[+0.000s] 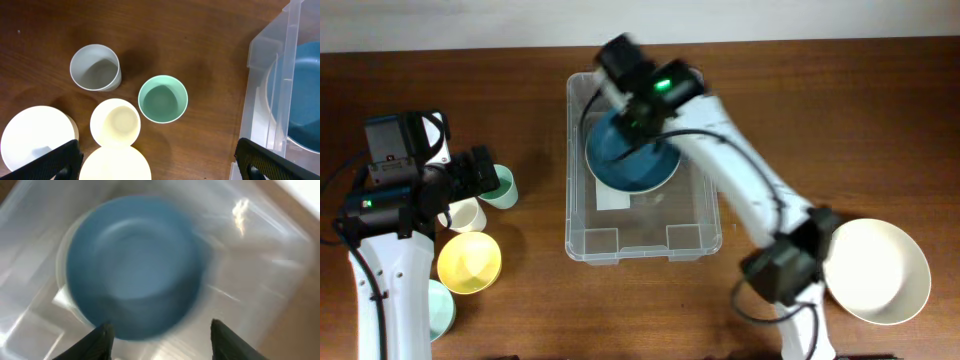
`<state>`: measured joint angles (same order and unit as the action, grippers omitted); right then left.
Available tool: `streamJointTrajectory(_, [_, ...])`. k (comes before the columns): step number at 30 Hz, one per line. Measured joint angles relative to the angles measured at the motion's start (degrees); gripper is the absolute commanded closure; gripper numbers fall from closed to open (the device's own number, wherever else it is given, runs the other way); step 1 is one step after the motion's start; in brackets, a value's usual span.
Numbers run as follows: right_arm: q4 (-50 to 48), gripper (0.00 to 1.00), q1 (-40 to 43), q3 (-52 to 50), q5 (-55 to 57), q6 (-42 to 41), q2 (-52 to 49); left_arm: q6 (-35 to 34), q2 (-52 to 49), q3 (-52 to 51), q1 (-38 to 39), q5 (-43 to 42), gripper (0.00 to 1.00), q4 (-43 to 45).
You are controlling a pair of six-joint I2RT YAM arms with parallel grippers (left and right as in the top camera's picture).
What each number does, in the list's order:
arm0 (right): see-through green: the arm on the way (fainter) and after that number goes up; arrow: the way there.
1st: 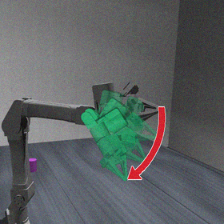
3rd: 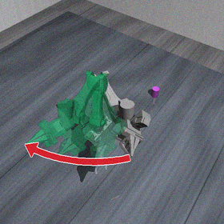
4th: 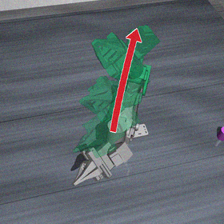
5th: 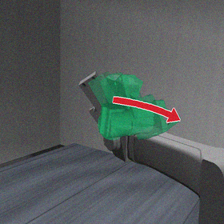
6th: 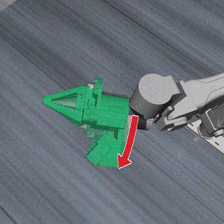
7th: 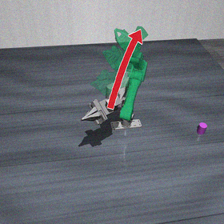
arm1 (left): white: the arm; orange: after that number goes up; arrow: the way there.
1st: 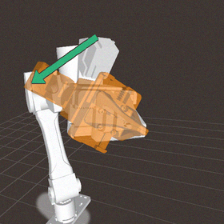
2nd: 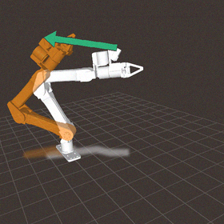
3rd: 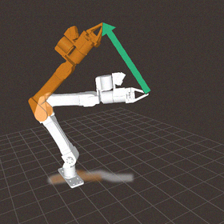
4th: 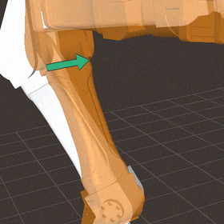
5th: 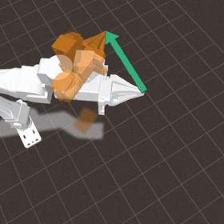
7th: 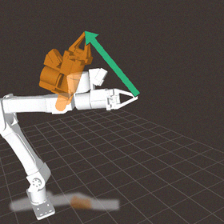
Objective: Pack container
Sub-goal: 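Carry the blue bowl with the right gripper onto the cream bowl in the bin, then move the right gripper to the large cream plate and grasp its rim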
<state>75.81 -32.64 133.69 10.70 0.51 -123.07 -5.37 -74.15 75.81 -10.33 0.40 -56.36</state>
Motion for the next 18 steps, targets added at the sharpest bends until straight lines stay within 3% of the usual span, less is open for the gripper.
streamJointTrajectory(3, [4.26, 0.37, 9.60, 0.90, 2.86, -12.26, 8.94, 0.00, 0.00, 0.00, 0.00, 0.00, 0.00, 0.00])
streamJointTrajectory(6, [12.04, 0.25, 23.54, 2.29, 4.76, -24.94, 17.27, -0.02, 0.00, 0.00, 0.00, 0.00, 0.01, 0.00])
streamJointTrajectory(9, [18.53, 0.06, 35.41, 2.58, 4.26, -32.70, 21.00, -0.02, 0.00, 0.00, 0.00, 0.00, 0.01, 0.00])
streamJointTrajectory(13, [21.14, 0.06, 47.56, 0.33, -2.64, -37.03, 20.90, 0.00, 0.00, 0.00, 0.00, 0.00, 0.01, 0.02])
streamJointTrajectory(18, [20.50, 0.06, 54.27, -11.26, -6.93, -40.81, 20.72, -0.02, 0.00, 0.00, 0.00, -0.02, 0.01, 0.07])
